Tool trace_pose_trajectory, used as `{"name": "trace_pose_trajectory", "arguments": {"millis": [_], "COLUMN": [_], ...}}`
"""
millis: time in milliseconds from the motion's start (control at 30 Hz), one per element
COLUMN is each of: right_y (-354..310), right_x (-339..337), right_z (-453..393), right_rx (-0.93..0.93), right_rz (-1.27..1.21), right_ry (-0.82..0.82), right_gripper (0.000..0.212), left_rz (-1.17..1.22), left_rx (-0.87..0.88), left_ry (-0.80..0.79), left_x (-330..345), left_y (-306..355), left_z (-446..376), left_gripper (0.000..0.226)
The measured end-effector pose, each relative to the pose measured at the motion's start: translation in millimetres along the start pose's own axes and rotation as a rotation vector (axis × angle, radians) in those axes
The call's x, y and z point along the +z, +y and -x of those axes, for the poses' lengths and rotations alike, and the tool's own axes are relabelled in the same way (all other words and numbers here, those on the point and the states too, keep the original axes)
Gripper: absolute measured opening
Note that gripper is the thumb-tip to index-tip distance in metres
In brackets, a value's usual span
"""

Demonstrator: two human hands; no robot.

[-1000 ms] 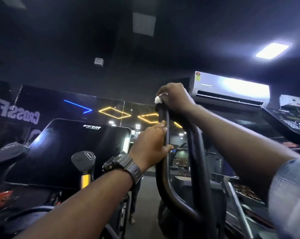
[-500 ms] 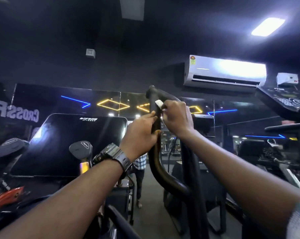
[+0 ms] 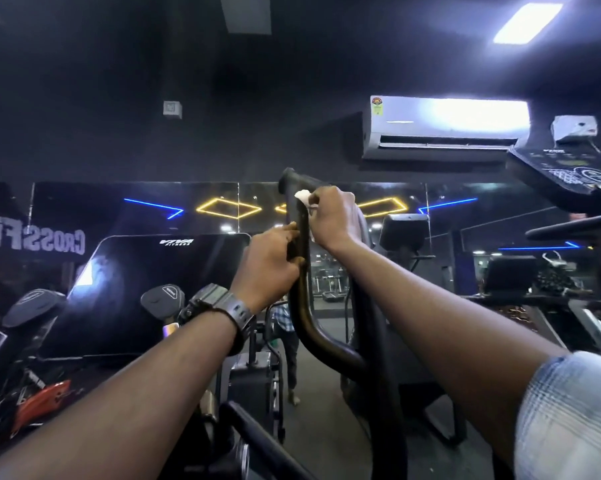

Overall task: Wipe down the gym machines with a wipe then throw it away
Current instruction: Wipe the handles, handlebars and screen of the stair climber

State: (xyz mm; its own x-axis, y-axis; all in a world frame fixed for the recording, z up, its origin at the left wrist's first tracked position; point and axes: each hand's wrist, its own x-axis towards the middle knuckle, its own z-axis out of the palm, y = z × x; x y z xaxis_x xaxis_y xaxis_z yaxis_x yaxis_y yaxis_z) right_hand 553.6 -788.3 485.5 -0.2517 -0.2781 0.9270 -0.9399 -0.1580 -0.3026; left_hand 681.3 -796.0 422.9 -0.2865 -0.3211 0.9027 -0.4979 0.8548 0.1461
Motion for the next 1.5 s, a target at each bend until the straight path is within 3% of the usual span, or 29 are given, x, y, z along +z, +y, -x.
{"name": "trace_pose_trajectory", "arguments": {"millis": [133,267,333,400,500,700,900,1000,1133,1267,1367,1500], "right_y": [9,24,30,29,24,27,43,41,15,-4,-7,-26], "right_x": [-10,-40,-47,-47,-35,-65,-88,-85,-54,-24,-9,4], "right_z": [45,131,144,129,102,136,149,153,138,82,58,40], "right_rx": [-0.004,-0.132,-0.17,-0.144,-0.11,-0.302,-0.545,-0.57,-0.502,-0.435,-0.407,-0.41], "right_rz": [-0.078,-0.1,-0.033,-0.05,-0.078,0.251,0.448,0.347,0.121,0.151,0.285,0.436], "right_ry": [-0.148,-0.378,-0.435,-0.424,-0.284,-0.581,-0.623,-0.564,-0.365,-0.159,-0.097,-0.055], "right_gripper": [0.017,0.025,0.024,0.025,0.027,0.017,0.023,0.019,0.014,0.012,0.018,0.016], "left_rz": [0.054,0.054,0.026,0.024,0.116,0.074,0.082,0.146,0.355,0.83,1.118,1.298], "left_rx": [0.037,-0.002,-0.009,0.012,0.066,-0.096,-0.123,-0.165,-0.38,-0.546,-0.5,-0.488], "left_ry": [-0.003,0.0,-0.006,0.002,0.041,0.035,0.004,0.082,0.121,0.046,-0.051,-0.231], "left_x": [4,11,15,18,22,28,26,25,14,3,-3,-10], "left_y": [-7,-5,0,5,9,14,17,13,14,-7,-21,-48], "left_z": [9,27,40,52,68,88,90,79,45,21,4,-42], "left_gripper": [0.018,0.048,0.052,0.048,0.035,0.047,0.056,0.047,0.023,0.042,0.051,0.05]}}
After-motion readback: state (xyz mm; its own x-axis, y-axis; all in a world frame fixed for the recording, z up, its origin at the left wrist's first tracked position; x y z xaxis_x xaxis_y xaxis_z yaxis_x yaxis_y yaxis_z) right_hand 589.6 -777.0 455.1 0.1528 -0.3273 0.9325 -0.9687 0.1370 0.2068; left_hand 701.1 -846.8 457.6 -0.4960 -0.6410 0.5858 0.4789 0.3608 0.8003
